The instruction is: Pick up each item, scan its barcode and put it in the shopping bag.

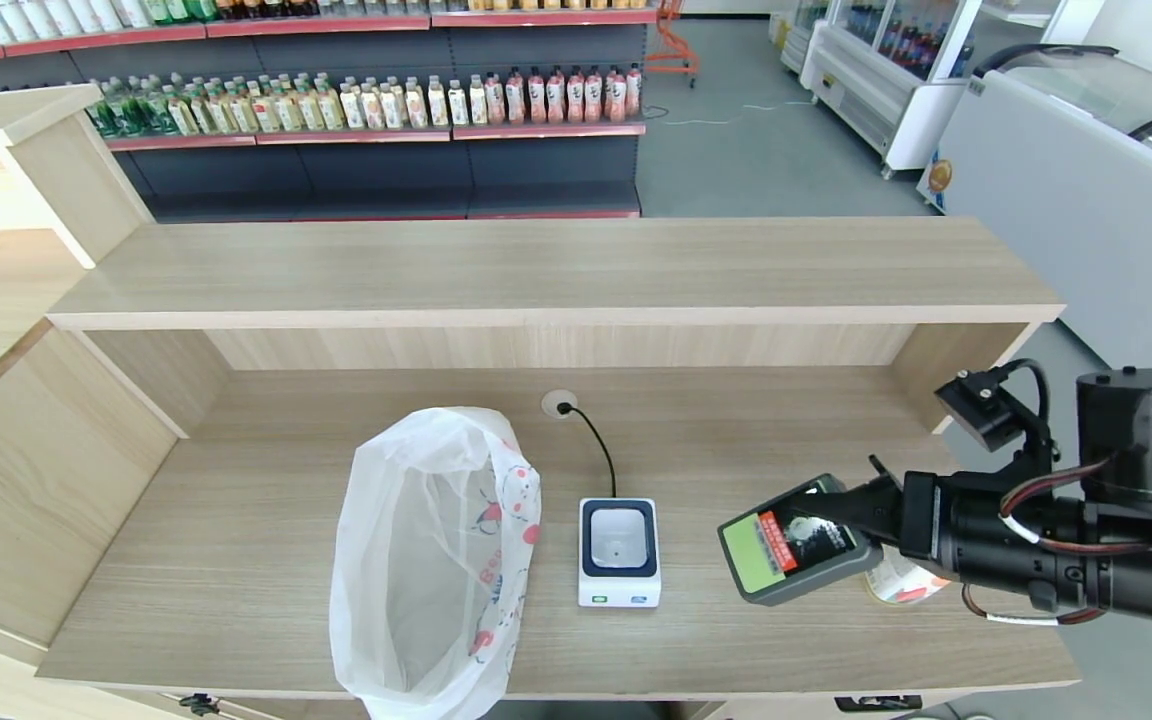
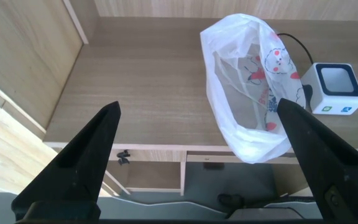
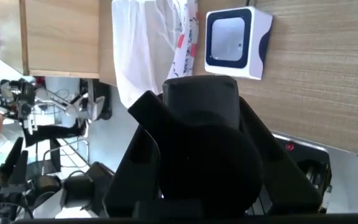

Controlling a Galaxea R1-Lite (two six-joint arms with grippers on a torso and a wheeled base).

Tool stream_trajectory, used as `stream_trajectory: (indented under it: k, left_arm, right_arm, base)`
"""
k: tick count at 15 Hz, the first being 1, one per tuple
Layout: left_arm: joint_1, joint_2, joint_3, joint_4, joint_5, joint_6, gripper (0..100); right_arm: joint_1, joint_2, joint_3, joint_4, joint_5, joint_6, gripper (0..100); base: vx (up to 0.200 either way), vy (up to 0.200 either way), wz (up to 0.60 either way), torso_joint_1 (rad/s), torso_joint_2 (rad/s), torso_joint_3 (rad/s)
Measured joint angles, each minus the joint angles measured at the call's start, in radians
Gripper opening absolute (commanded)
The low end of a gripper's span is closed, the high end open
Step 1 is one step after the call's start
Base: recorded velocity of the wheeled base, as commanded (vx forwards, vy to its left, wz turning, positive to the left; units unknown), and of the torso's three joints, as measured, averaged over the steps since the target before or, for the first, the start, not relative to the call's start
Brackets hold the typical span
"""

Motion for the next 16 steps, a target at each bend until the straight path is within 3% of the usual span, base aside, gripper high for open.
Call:
stream_trajectory:
  k: [7,10,13,16]
  left_arm:
    - [0.0,0.0,0.0,0.0,0.0,-0.002,100]
    - [0.0,0.0,0.0,0.0,0.001,0.002,100]
    - [-0.001,0.0,0.0,0.0,0.001,0.003,100]
    - [0.0,0.0,0.0,0.0,0.001,0.003,100]
  right_arm:
    - [0.048,0.081,-0.007,-0.078,-0.083,-0.003,0]
    - [0.066,0.144,-0.005,-0.145,-0.15,-0.049,0]
    - [0.07,0.264,0.014,-0.338,-0.25,-0.097,0]
    - [0.069,0.357,0.024,-0.375,-0.266,-0.137,0]
  base:
    - [0.0,0.2,0.0,0.007,0.0,0.002]
    - [0.0,0.0,0.0,0.0,0.0,0.0]
    - [0.0,0.0,0.0,0.0,0.0,0.0]
    - [0.0,0.0,0.0,0.0,0.0,0.0]
